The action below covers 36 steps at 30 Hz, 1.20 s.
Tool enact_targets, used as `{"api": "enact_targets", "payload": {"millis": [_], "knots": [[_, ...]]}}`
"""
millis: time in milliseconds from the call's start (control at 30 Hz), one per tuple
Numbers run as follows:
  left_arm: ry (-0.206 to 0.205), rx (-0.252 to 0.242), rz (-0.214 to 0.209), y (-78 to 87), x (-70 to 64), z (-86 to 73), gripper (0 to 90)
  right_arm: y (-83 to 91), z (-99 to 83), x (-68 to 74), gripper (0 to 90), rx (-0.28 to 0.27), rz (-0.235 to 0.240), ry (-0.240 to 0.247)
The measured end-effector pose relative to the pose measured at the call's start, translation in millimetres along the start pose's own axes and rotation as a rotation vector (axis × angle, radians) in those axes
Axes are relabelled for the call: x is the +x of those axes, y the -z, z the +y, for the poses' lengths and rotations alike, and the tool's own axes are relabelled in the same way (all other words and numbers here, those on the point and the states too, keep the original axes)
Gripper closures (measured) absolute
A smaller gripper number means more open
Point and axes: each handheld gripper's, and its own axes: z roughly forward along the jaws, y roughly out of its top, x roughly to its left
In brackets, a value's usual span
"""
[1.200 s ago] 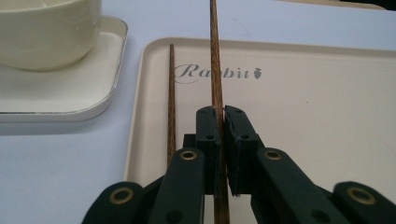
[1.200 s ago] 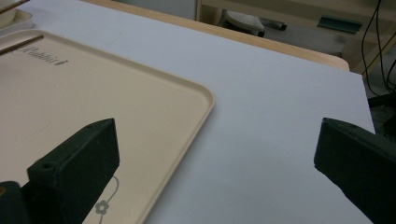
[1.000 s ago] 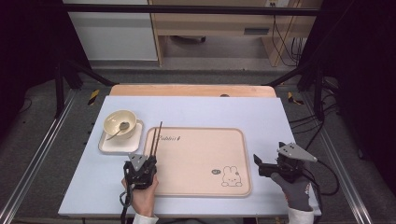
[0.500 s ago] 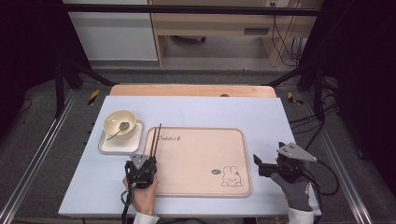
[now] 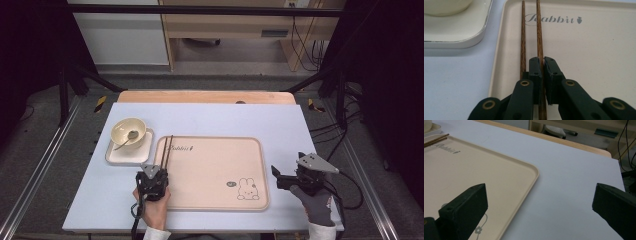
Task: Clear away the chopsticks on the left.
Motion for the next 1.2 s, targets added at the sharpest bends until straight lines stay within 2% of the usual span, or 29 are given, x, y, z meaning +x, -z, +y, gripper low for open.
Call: {"api": "enact_targets", "payload": {"millis": [100,367,567,800,933,1200], "knots": [[-0.008,0.019,0.007,-0.8,-0.7,0.4,84.8,-0.1,0.0,0.1,0.4,0.0,0.0,0.001],[-0.02,0.031,0.032,0.7,-1.7,0.8,84.5,0.1,0.0,0.4,0.4,0.002,0.0,0.0],[-0.025,0.039,0.033,0.9,-1.7,1.4,83.3,-0.1,-0.1,0.8,0.4,0.006,0.001,-0.001],[-0.028,0.039,0.02,1.5,-1.3,1.8,81.0,0.2,0.0,0.3,0.4,0.002,-0.001,0.002],[-0.048,0.02,0.011,5.1,-0.9,3.8,78.9,0.2,-0.1,0.6,0.4,0.005,0.0,0.0],[-0.062,-0.019,-0.033,14.3,3.7,9.8,76.6,0.9,0.1,0.2,0.4,0.0,0.001,0.0]]}}
